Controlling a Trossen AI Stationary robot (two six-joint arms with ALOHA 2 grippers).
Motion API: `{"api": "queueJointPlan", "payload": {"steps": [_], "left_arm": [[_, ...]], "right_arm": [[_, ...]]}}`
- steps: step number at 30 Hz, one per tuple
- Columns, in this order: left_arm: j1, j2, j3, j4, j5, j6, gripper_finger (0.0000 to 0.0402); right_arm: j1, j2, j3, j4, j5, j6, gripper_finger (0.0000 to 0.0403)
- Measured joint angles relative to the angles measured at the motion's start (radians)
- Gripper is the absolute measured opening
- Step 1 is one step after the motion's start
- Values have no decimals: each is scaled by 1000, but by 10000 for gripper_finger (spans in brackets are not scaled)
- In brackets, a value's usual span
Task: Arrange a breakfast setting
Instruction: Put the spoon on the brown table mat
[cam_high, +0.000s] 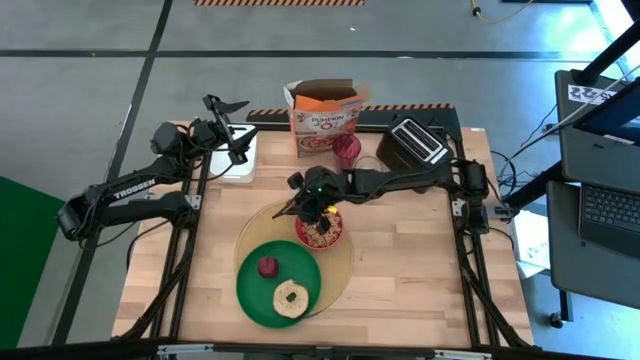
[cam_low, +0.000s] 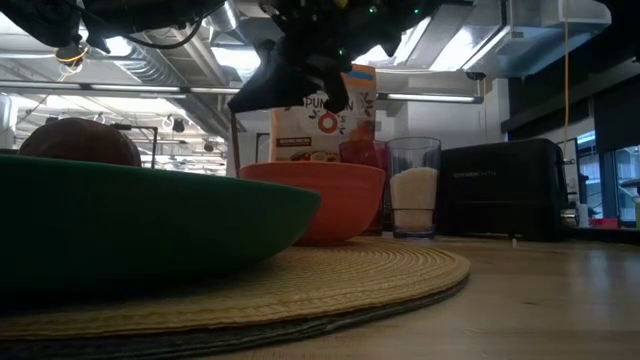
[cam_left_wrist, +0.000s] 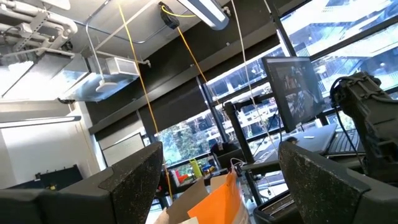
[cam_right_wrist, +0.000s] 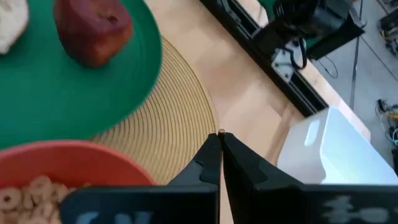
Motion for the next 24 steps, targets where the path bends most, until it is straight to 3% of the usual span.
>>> {"api": "queueJointPlan", "payload": {"steps": [24], "left_arm": [[0,0,0,1,1,-6,314]], "right_arm": [[37,55,1,6,105,-100,5]]}}
